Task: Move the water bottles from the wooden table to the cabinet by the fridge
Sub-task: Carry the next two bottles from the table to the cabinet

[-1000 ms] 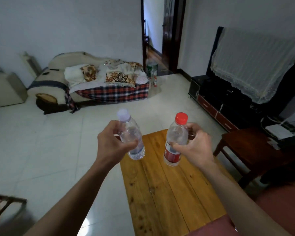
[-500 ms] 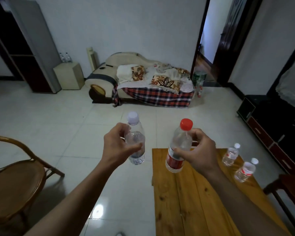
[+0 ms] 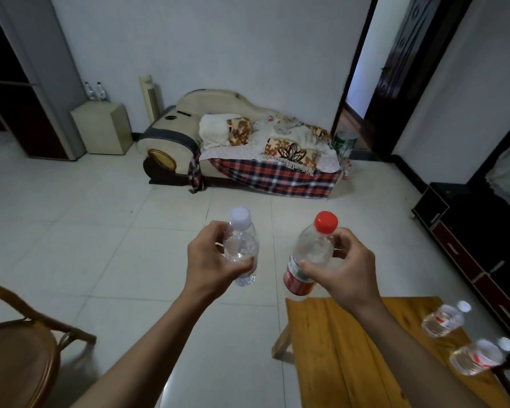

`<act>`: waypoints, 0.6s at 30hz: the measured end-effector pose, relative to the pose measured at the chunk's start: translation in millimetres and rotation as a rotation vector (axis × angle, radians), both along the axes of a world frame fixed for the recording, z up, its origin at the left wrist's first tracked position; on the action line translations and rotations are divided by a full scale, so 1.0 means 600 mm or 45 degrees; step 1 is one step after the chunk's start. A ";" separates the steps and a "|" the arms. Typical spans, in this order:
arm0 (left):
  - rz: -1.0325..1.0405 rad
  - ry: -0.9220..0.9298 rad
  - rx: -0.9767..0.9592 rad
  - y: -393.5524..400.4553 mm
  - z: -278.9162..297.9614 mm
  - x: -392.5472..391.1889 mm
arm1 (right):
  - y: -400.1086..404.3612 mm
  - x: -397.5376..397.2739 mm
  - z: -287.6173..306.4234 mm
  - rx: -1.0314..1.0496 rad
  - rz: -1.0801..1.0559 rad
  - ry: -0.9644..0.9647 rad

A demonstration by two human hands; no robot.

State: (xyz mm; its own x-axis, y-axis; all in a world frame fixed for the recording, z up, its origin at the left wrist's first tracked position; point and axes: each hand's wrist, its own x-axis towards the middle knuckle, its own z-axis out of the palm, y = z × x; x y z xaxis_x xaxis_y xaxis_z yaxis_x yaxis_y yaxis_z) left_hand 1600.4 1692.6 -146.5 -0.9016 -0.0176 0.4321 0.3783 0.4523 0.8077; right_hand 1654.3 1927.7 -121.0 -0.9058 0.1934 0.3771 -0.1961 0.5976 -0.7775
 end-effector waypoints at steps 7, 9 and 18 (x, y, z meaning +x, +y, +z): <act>0.080 0.013 0.001 -0.082 0.023 -0.079 | -0.070 -0.107 0.031 0.017 0.106 -0.007; 0.109 0.024 0.011 -0.101 0.029 -0.099 | -0.083 -0.137 0.036 0.009 0.126 0.001; 0.302 0.077 -0.080 -0.139 0.052 -0.208 | -0.105 -0.314 0.035 -0.027 0.331 0.045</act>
State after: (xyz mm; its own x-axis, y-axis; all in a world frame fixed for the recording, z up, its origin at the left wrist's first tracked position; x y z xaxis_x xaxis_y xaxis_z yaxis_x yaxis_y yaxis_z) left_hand 1475.7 1609.1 -115.0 -0.8478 -0.1974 0.4922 0.3022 0.5828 0.7543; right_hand 1465.7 1864.5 -100.1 -0.9125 -0.0354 0.4075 -0.3678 0.5071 -0.7795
